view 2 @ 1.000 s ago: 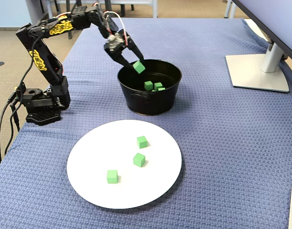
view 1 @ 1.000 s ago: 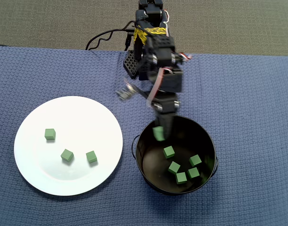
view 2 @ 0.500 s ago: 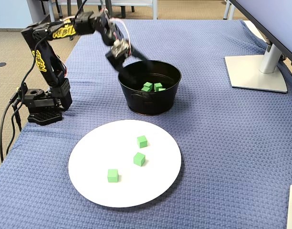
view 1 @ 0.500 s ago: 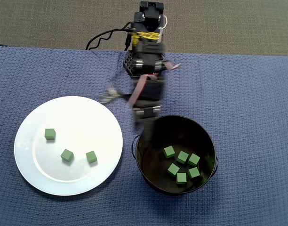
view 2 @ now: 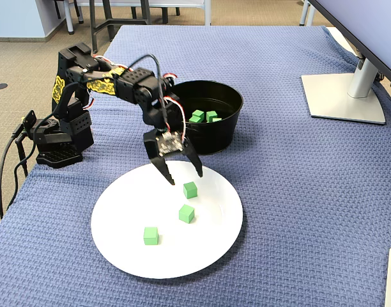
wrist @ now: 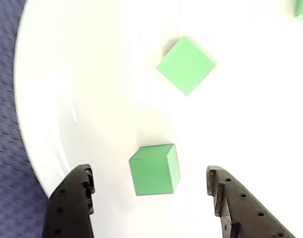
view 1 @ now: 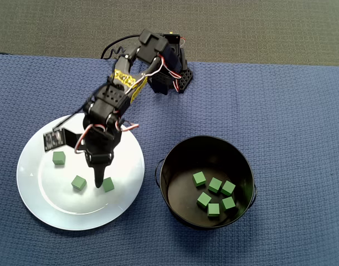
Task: Pick up the green cubes from the white plate and place them in the black recipient
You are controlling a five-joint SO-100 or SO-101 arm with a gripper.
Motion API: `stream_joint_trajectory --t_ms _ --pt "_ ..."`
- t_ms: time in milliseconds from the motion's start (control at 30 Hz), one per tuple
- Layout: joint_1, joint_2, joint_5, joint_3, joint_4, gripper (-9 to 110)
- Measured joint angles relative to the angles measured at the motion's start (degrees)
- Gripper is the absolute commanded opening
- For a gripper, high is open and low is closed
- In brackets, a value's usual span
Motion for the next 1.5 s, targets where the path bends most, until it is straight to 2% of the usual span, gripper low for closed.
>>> stream_joint_trajectory --t_ms 233,1067,1233,1400,1500 --pt "-0.53 -2.20 -4.39 2.46 -5.27 21" --pt "-4.75 -4.66 -8.35 9.40 -13.71 18" --pt "-4.75 -4.66 -8.44 10.28 -14.77 13" --pt "-4.75 -4.66 -8.26 10.28 -15.82 0" --pt "-4.75 -4.66 -7.47 10.28 -16.61 0"
